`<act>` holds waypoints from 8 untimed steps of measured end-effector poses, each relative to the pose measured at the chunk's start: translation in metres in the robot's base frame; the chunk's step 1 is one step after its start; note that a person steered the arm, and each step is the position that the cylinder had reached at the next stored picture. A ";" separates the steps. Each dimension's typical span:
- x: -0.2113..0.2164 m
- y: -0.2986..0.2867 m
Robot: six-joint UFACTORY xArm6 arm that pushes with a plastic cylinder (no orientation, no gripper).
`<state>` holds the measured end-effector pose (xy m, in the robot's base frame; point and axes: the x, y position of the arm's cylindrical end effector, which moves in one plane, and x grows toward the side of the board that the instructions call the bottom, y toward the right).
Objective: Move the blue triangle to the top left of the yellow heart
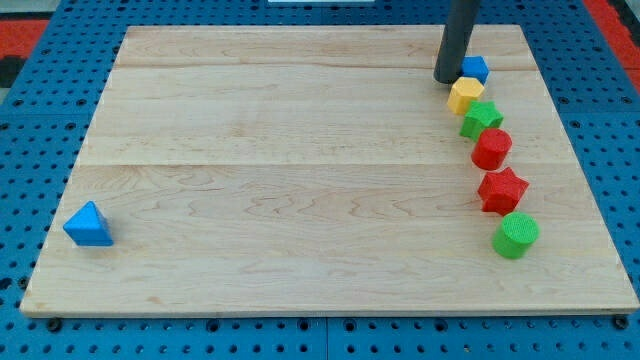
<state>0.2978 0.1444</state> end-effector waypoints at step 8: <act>0.142 -0.333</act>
<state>0.4395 -0.1886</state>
